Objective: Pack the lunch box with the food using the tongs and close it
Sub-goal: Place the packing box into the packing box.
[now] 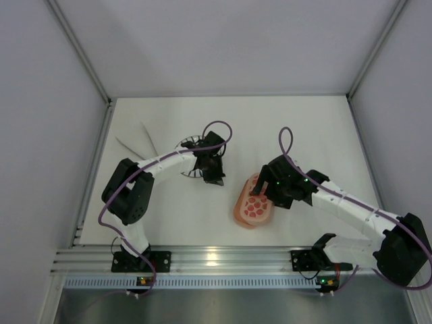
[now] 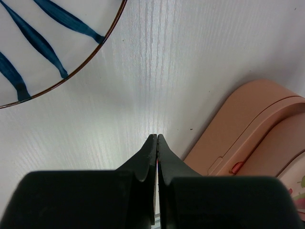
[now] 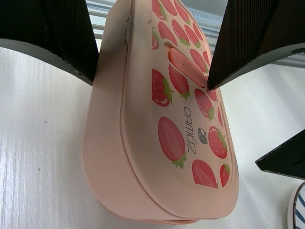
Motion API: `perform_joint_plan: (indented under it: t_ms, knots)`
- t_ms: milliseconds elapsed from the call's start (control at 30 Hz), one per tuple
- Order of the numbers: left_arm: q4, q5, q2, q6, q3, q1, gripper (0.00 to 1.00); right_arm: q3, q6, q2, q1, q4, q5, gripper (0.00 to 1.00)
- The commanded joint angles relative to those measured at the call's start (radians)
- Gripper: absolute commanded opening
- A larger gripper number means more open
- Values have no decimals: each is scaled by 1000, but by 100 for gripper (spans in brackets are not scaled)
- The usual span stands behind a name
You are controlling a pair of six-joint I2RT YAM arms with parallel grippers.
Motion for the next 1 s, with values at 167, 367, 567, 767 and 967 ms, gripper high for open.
perform_joint_plan:
  t_ms: [167, 367, 567, 767, 967]
  knots:
    - [32, 7, -5, 8, 19, 4, 0, 18, -1, -24, 28, -64, 8, 88]
    - [37, 13, -2, 7, 21, 4, 0, 40, 5, 21, 62, -49, 7, 88]
    - [34, 16, 3, 8, 30, 4, 0, 54, 9, 41, 68, -40, 8, 89]
    - [32, 21, 9, 10, 33, 4, 0, 71, 8, 62, 69, -18, -1, 89]
    - [29, 19, 12, 16, 41, 4, 0, 89, 8, 90, 86, 17, -13, 89]
